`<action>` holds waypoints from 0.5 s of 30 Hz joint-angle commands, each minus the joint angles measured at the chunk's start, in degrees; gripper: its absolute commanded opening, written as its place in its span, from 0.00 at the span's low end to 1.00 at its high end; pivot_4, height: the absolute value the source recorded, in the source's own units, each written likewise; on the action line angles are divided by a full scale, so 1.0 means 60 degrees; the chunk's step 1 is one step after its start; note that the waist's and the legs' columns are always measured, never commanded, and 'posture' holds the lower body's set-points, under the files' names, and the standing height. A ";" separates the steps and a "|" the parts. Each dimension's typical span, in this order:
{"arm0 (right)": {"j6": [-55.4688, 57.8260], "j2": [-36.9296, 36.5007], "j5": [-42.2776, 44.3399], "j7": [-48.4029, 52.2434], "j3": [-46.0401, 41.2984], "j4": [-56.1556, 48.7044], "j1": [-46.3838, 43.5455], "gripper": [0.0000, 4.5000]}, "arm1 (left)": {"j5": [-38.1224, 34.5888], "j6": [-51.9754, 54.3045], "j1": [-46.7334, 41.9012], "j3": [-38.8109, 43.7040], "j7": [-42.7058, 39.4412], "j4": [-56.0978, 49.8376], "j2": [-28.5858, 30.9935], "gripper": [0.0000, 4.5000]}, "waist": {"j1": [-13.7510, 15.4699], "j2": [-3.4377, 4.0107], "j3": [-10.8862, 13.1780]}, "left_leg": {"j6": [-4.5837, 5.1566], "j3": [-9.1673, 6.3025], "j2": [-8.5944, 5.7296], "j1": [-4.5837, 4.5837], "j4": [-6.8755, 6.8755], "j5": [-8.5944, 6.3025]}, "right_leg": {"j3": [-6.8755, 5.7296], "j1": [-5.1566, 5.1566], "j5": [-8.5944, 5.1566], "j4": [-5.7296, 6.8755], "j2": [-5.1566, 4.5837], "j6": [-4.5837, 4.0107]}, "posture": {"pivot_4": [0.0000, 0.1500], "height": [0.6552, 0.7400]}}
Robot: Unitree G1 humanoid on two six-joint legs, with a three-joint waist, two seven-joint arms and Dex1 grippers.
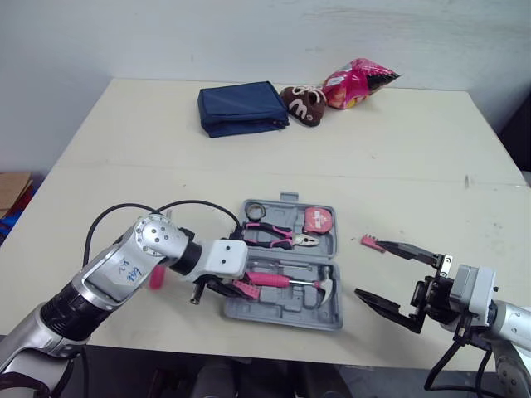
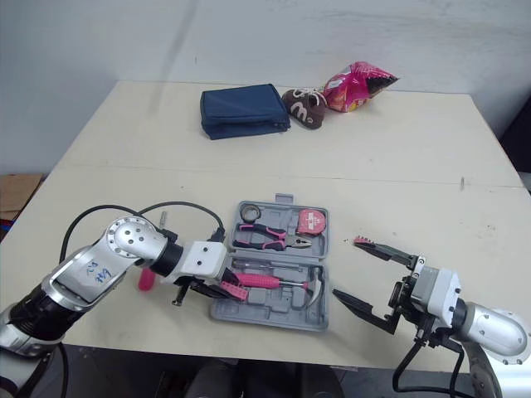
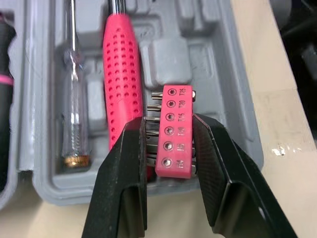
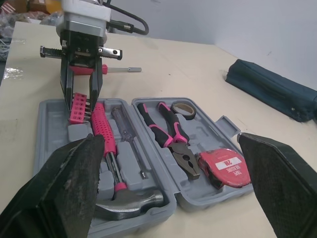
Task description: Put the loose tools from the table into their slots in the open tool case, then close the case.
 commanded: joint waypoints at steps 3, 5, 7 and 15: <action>-0.0099 -0.0060 0.0111 0.0050 -0.0139 -0.0189 -0.0086 1.00 | 0.0475 -0.0019 0.0160 0.0134 0.0300 -0.0347 -0.0024 0.15 | 0.0015 0.0000 0.0000 | -0.0001 0.0000 -0.0001 0.0001 0.0001 0.0001 | 0.0002 0.0001 0.0000 0.0000 -0.0001 -0.0001 | 1.00 1.00; -0.0098 -0.0056 0.0098 0.0056 -0.0125 -0.0170 -0.0132 1.00 | 0.0606 0.0084 0.0191 0.0089 0.0422 -0.0337 -0.0102 0.15 | 0.0017 0.0000 0.0000 | -0.0001 0.0001 -0.0003 0.0001 0.0001 0.0001 | 0.0004 0.0002 0.0000 0.0000 -0.0002 -0.0001 | 1.00 1.00; -0.0103 -0.0053 0.0086 0.0060 -0.0127 -0.0152 -0.0156 1.00 | 0.0810 0.0213 0.0259 -0.0017 0.0588 -0.0353 -0.0187 0.15 | 0.0019 0.0000 0.0000 | -0.0001 0.0001 -0.0003 0.0001 0.0001 0.0001 | 0.0004 0.0002 0.0000 0.0000 -0.0003 -0.0001 | 1.00 1.00; -0.0105 -0.0027 0.0058 0.0025 -0.0143 -0.0160 -0.0134 1.00 | 0.0946 0.0734 0.0556 -0.0049 0.0916 -0.0666 -0.0563 0.15 | 0.0152 0.0001 -0.0001 | 0.0001 0.0003 -0.0010 0.0009 0.0003 0.0000 | 0.0007 0.0010 0.0000 0.0000 -0.0012 -0.0001 | 1.00 1.00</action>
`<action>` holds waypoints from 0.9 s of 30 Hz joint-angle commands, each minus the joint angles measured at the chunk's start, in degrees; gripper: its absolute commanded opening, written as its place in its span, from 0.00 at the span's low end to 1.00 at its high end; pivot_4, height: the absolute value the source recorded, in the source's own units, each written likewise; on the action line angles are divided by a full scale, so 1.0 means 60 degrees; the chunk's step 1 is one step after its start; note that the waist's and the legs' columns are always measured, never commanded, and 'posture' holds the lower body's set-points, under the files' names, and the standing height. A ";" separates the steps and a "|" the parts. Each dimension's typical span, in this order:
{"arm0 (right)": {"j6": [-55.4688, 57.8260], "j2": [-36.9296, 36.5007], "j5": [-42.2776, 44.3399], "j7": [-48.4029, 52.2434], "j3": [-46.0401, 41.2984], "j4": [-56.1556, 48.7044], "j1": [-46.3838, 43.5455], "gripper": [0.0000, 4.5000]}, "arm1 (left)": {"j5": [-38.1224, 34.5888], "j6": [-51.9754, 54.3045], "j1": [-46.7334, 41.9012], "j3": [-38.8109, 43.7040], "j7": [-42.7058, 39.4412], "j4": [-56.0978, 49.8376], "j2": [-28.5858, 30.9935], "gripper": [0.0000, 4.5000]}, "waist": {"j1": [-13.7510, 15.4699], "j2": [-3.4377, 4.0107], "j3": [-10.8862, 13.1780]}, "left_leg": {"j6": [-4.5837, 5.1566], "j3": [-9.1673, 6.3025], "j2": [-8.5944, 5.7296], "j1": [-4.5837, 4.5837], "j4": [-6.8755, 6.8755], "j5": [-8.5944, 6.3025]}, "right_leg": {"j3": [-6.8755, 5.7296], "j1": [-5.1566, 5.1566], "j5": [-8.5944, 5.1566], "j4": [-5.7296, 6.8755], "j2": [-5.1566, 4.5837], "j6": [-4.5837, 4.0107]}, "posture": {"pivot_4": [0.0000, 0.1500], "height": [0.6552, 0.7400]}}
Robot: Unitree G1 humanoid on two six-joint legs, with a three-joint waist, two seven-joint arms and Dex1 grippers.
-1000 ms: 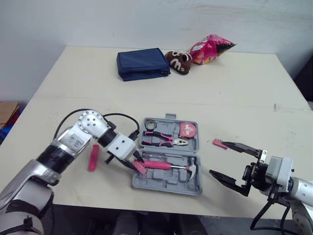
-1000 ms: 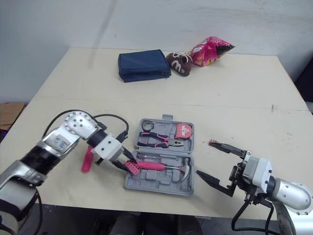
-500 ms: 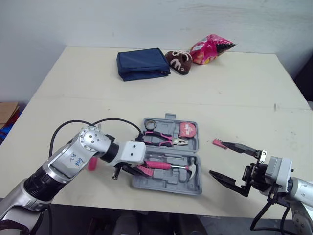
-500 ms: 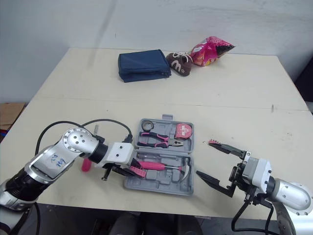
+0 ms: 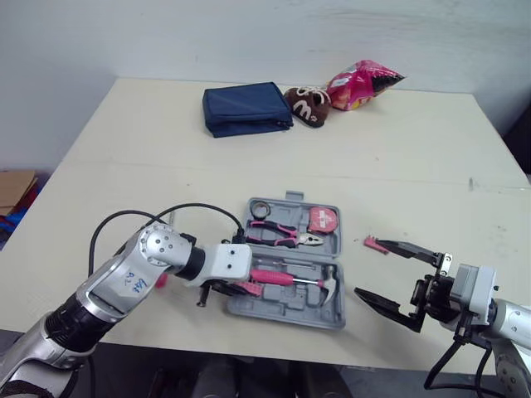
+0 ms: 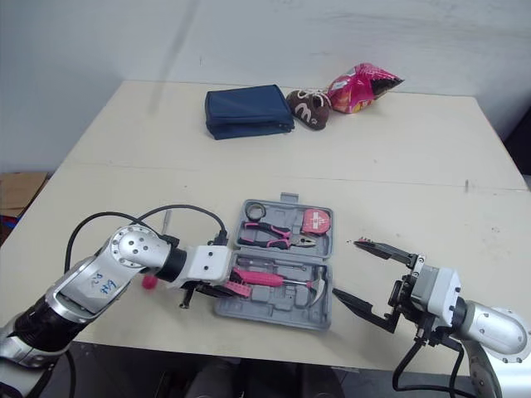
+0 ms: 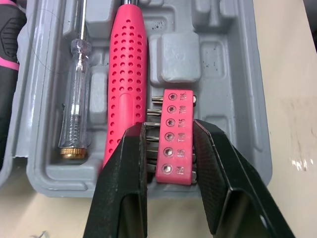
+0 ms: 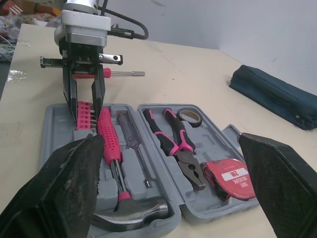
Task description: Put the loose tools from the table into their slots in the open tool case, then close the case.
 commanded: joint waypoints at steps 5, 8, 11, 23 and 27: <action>-0.0117 -0.0016 0.0047 -0.0004 -0.0105 -0.0127 -0.0059 1.00 | 0.0294 0.0132 0.0258 -0.0024 0.0301 -0.0110 -0.0064 0.15 | 0.0085 0.0000 0.0000 | 0.0000 0.0003 0.0002 0.0001 -0.0002 0.0000 | 0.0000 -0.0002 0.0000 -0.0002 0.0002 -0.0001 | 1.00 1.00; -0.0146 -0.0001 0.0027 0.0024 -0.0079 -0.0075 -0.0091 1.00 | 0.0317 0.0055 0.0320 0.0005 0.0359 -0.0081 -0.0112 0.15 | 0.0086 0.0000 0.0000 | 0.0000 0.0006 0.0002 0.0003 -0.0001 0.0000 | 0.0002 0.0000 0.0000 -0.0001 0.0000 -0.0001 | 1.00 1.00; -0.0204 0.0015 0.0017 0.0089 -0.0069 0.0019 -0.0108 1.00 | 0.0463 -0.0198 0.0463 -0.0078 0.0433 -0.0006 -0.0152 0.15 | 0.0094 0.0001 -0.0001 | 0.0001 0.0008 0.0002 0.0004 -0.0001 0.0000 | 0.0003 0.0000 0.0000 -0.0001 -0.0001 -0.0001 | 1.00 1.00; -0.0253 0.0033 0.0071 0.0201 -0.0084 0.0007 -0.0037 1.00 | -0.0340 -0.0985 0.0790 0.1103 0.0439 -0.0172 -0.0452 0.84 | 0.0098 0.0000 0.0000 | 0.0007 0.0008 -0.0003 0.0006 -0.0001 0.0000 | -0.0004 0.0004 0.0000 0.0001 -0.0012 -0.0001 | 1.00 1.00; -0.0212 -0.0027 0.0120 0.0201 -0.0144 -0.0032 -0.0009 1.00 | -0.1776 -0.0645 0.1021 0.2418 -0.0192 -0.0424 -0.0245 0.84 | 0.0048 0.0000 0.0000 | 0.0005 0.0011 0.0005 0.0000 -0.0007 0.0000 | -0.0008 -0.0009 -0.0002 0.0000 -0.0009 -0.0004 | 1.00 1.00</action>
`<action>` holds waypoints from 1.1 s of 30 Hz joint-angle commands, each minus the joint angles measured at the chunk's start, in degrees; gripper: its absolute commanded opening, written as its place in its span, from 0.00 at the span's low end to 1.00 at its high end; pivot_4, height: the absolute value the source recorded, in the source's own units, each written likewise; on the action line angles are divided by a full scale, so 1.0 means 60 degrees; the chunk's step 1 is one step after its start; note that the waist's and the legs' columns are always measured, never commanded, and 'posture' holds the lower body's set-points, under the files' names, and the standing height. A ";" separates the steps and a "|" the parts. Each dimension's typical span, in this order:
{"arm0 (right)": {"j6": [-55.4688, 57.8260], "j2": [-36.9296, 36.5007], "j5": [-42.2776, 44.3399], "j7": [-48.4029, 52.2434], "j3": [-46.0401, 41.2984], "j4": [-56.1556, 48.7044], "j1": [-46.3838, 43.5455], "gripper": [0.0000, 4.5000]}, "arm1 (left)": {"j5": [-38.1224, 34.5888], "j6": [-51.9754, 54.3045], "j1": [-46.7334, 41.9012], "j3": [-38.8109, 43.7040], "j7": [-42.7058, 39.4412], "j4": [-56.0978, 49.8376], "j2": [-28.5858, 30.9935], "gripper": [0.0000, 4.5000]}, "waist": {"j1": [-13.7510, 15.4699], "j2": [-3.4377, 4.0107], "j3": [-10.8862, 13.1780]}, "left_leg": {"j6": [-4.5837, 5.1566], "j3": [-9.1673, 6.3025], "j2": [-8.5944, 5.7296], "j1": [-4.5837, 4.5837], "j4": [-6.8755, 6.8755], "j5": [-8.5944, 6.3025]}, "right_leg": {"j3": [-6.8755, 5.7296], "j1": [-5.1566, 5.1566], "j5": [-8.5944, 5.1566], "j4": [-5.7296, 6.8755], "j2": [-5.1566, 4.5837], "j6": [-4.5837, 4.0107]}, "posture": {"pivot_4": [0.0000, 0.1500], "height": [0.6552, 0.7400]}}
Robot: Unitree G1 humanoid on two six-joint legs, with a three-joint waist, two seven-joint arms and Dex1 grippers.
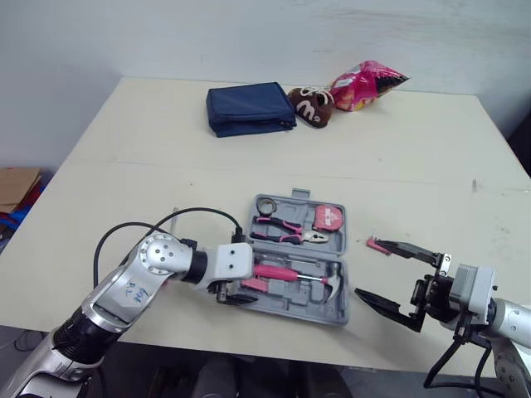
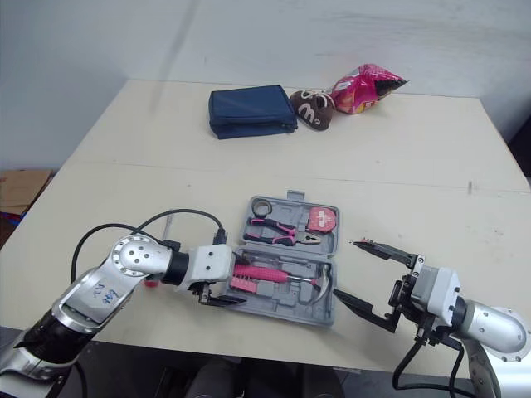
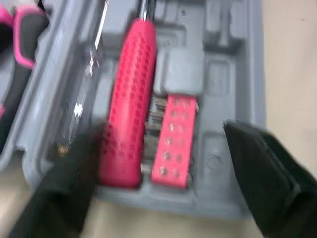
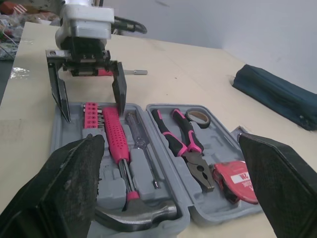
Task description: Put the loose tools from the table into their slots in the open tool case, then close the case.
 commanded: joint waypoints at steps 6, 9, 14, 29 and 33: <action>0.0037 -0.0084 0.0183 -0.0007 -0.0104 -0.0148 -0.0163 1.00 | -0.1393 -0.1687 0.0481 0.1736 -0.0700 0.0650 -0.0156 0.78 | 0.0018 0.0000 0.0000 | -0.0003 0.0002 -0.0004 0.0008 0.0005 0.0002 | -0.0002 0.0006 -0.0001 0.0005 -0.0003 -0.0001 | 1.00 1.00; 0.0081 -0.0094 0.0168 0.0027 -0.0076 -0.0084 -0.0289 1.00 | -0.1149 -0.2352 0.0418 0.1547 -0.0907 0.1221 -0.0198 0.57 | 0.0026 -0.0002 0.0001 | -0.0002 0.0002 -0.0006 0.0007 0.0006 0.0001 | -0.0003 0.0007 0.0000 0.0004 -0.0004 -0.0001 | 1.00 1.00; 0.0276 -0.0160 0.0180 -0.0015 -0.0112 -0.0192 -0.0424 1.00 | -0.0586 -0.3071 0.0486 0.0930 -0.1053 0.1790 -0.0281 0.09 | 0.0024 -0.0002 0.0001 | -0.0002 0.0006 -0.0005 0.0004 0.0000 -0.0001 | -0.0002 0.0000 0.0000 -0.0002 -0.0002 -0.0001 | 1.00 1.00; 0.0741 -0.0323 0.0214 -0.0209 -0.0220 -0.0440 -0.0603 1.00 | 0.0712 -0.2640 0.0514 0.0112 -0.0918 0.2164 0.0184 0.01 | -0.0012 0.0000 0.0000 | -0.0001 0.0008 0.0001 0.0017 -0.0002 -0.0001 | 0.0003 0.0003 0.0000 0.0013 0.0001 -0.0001 | 1.00 1.00; 0.0760 -0.0294 0.0215 -0.0217 -0.0213 -0.0456 -0.0609 1.00 | 0.1046 -0.1936 0.0387 -0.0389 -0.0975 0.2148 0.0320 0.01 | -0.0020 0.0005 -0.0004 | -0.0002 0.0015 0.0000 0.0042 -0.0005 0.0000 | 0.0013 0.0014 -0.0001 0.0030 0.0001 -0.0001 | 1.00 1.00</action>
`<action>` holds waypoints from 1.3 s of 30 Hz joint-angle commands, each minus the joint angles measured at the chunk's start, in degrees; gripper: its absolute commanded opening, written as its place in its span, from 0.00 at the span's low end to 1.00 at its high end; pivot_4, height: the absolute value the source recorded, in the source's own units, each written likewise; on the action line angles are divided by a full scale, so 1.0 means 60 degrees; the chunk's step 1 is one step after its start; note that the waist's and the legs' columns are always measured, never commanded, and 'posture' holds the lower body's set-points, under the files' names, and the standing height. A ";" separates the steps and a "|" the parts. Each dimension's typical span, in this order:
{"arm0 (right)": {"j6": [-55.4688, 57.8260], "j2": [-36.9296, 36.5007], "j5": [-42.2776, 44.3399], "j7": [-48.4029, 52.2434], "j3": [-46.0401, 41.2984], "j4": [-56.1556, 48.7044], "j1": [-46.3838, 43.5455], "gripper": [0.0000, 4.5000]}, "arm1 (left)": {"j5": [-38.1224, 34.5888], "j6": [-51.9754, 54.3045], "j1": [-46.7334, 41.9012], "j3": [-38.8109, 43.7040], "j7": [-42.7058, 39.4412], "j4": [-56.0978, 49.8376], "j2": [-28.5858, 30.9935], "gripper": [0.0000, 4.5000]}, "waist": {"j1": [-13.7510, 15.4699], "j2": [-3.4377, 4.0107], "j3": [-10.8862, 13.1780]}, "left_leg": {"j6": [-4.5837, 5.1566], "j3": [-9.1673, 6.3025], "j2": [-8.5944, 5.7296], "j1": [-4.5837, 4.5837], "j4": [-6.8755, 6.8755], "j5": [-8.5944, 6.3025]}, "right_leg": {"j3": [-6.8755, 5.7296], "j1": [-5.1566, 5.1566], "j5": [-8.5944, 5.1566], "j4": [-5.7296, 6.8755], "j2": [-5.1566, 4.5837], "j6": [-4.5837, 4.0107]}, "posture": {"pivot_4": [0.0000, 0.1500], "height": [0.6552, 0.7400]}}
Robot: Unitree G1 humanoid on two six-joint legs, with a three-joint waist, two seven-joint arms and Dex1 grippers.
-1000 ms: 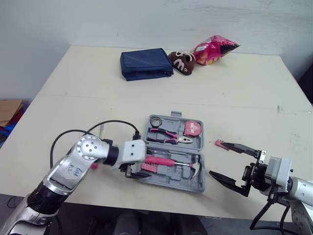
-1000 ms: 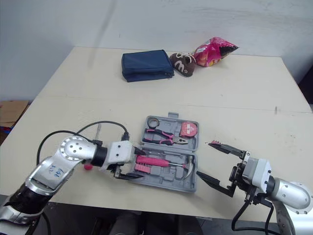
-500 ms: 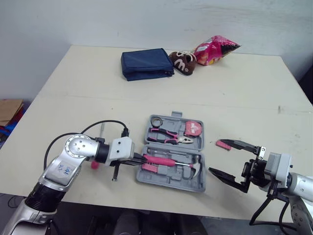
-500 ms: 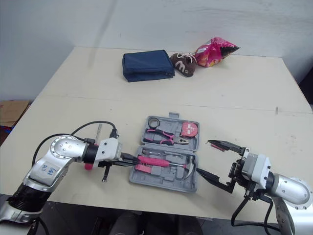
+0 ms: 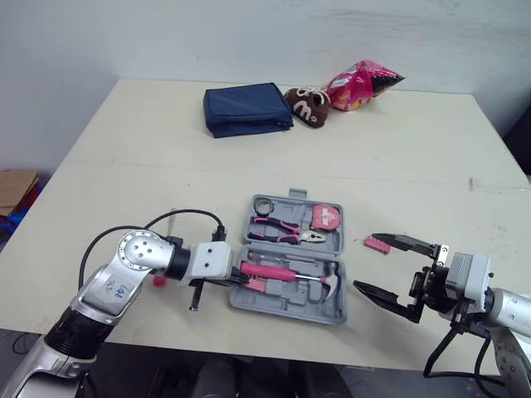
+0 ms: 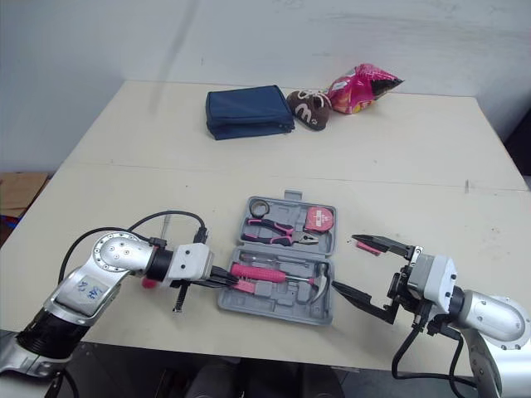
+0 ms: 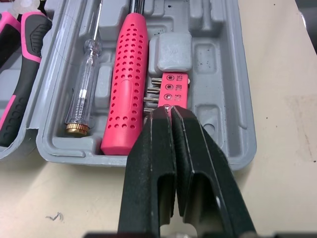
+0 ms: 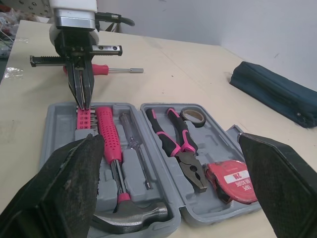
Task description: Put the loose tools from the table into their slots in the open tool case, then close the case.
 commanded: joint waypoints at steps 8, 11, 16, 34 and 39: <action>0.0333 -0.0203 0.0551 0.0073 -0.0137 -0.0459 -0.0101 1.00 | 0.1660 0.1757 -0.0412 -0.1909 -0.0077 0.0429 0.0396 0.01 | 0.0003 0.0077 -0.0096 | 0.0000 0.0014 -0.0001 0.0028 -0.0007 0.0000 | 0.0015 0.0021 -0.0001 0.0004 0.0000 -0.0002 | 1.00 1.00; 0.0598 -0.0355 0.0717 0.0139 -0.0119 -0.0579 -0.0117 1.00 | 0.1816 0.2011 -0.0539 -0.2209 -0.0195 0.0412 0.0499 0.01 | 0.0000 0.0094 -0.0116 | 0.0001 0.0018 -0.0002 0.0037 -0.0009 0.0000 | 0.0024 0.0028 -0.0001 0.0005 0.0000 -0.0003 | 1.00 1.00; 0.0645 -0.0353 0.0723 0.0135 -0.0179 -0.0589 -0.0127 1.00 | 0.1875 0.2019 -0.0401 -0.2219 0.0041 0.0493 0.0414 0.01 | -0.0003 0.0090 -0.0151 | 0.0002 0.0019 0.0003 0.0038 -0.0018 -0.0001 | 0.0027 0.0046 -0.0006 0.0002 0.0002 -0.0011 | 1.00 1.00; -0.0431 -0.0639 0.0876 0.1883 -0.4078 0.1633 0.2196 1.00 | -0.2733 -0.2326 0.1515 0.4753 -0.0705 0.3398 0.0348 0.51 | 0.0006 0.0020 -0.0040 | 0.0010 -0.0019 0.0000 -0.0049 -0.0022 -0.0020 | -0.0047 -0.0019 -0.0016 -0.0071 -0.0025 -0.0018 | 1.00 1.00; -0.1837 -0.0621 0.0444 0.2452 -0.5368 0.4172 0.2541 1.00 | -0.2519 -0.2912 0.2764 0.6548 -0.0339 0.5361 0.1267 0.98 | -0.0055 -0.0031 -0.0002 | 0.0009 -0.0014 -0.0003 -0.0036 -0.0036 -0.0027 | -0.0043 -0.0015 -0.0014 -0.0072 -0.0037 -0.0017 | 1.00 1.00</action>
